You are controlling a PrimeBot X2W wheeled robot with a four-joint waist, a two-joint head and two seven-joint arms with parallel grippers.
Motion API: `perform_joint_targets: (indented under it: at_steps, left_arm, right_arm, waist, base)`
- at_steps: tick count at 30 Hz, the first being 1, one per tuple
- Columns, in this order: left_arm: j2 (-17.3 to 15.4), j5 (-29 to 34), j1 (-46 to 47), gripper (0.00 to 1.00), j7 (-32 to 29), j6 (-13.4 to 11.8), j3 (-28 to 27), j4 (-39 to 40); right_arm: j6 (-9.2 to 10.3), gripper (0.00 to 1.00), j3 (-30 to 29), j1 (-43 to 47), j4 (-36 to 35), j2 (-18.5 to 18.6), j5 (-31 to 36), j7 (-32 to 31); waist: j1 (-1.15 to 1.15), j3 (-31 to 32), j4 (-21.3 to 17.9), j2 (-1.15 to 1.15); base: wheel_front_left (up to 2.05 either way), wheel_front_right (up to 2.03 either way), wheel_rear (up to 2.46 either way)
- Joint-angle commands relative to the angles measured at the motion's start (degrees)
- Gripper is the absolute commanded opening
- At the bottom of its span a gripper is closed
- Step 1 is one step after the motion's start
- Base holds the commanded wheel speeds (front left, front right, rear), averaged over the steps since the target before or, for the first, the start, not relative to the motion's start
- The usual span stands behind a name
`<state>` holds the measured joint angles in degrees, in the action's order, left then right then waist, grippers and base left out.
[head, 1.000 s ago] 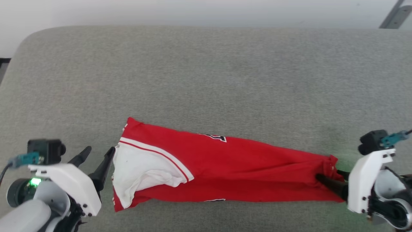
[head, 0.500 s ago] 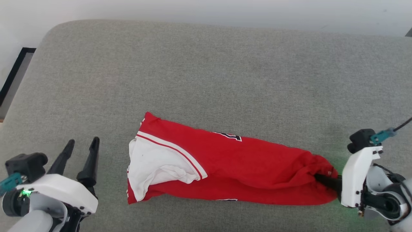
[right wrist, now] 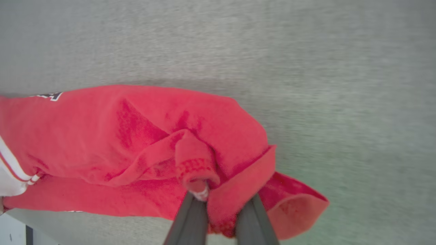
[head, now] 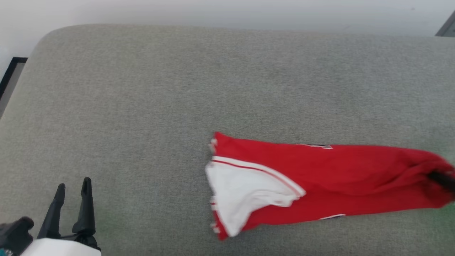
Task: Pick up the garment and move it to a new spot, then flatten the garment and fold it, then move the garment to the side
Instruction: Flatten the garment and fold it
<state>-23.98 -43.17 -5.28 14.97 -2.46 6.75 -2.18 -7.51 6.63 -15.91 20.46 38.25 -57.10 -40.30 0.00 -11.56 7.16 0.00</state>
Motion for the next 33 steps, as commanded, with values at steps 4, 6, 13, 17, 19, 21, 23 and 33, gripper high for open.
perform_joint_targets:
  at_steps: [4, 6, 13, 17, 19, 21, 23, 33]
  left_arm:
    - [4.92, 3.79, -1.79, 1.00, 0.26, 4.15, -5.58, -1.12]
    - [7.07, 5.21, -1.92, 1.00, 0.26, 5.99, -7.63, -1.77]
    - [11.86, 8.73, -2.32, 1.00, 0.26, 9.09, -12.51, -3.72]
    - [13.54, 10.11, -2.21, 1.00, 0.27, 9.68, -13.72, -4.01]
    - [14.18, 10.50, -1.96, 1.00, 0.27, 9.88, -14.01, -3.92]
    - [14.54, 10.61, -1.56, 1.00, 0.27, 9.98, -13.69, -3.89]
    - [14.59, 10.32, -0.93, 1.00, 0.26, 9.92, -12.50, -3.58]
    - [13.88, 9.13, 1.53, 1.00, 0.27, 9.96, -8.09, -4.21]
  right_arm:
    - [0.04, 0.00, -3.37, -0.84, 3.52, 3.30, 2.42, 0.20]
    - [0.04, 0.00, -4.41, -1.28, 5.27, 4.44, 4.01, 0.36]
    - [0.03, 0.00, -4.51, 0.06, -0.37, 3.80, 0.99, -2.01]
    - [0.03, 0.00, -2.74, 2.45, -9.55, 2.74, -2.12, -4.24]
    - [0.02, 0.00, -1.12, 3.38, -14.06, 1.91, -2.76, -5.06]
    - [0.03, 0.00, 0.68, 3.73, -17.85, 0.56, -2.96, -5.59]
    - [0.02, 0.00, 3.03, 3.24, -20.61, -0.95, -2.17, -6.33]
    - [0.02, 0.00, 15.76, -4.95, -19.86, -9.30, 2.59, -5.60]
  waist:
    - [0.00, -0.14, -1.32, 0.00]
    - [0.00, -0.14, -1.66, 0.00]
    - [0.00, 0.06, -2.30, 0.00]
    - [0.00, 0.13, -2.31, 0.00]
    - [0.00, 0.20, -2.14, 0.00]
    - [0.00, 0.20, -1.81, 0.00]
    - [0.00, 0.15, -1.32, 0.00]
    - [0.00, -0.48, 2.76, 0.00]
  base:
    - [0.00, 0.00, 0.00]
    - [0.00, 0.00, 0.00]
    - [0.00, 0.00, 0.00]
    - [0.00, 0.00, 0.00]
    - [0.00, 0.00, 0.00]
    - [0.00, 0.00, 0.00]
    - [0.00, 0.00, 0.00]
    - [0.00, 0.00, 0.00]
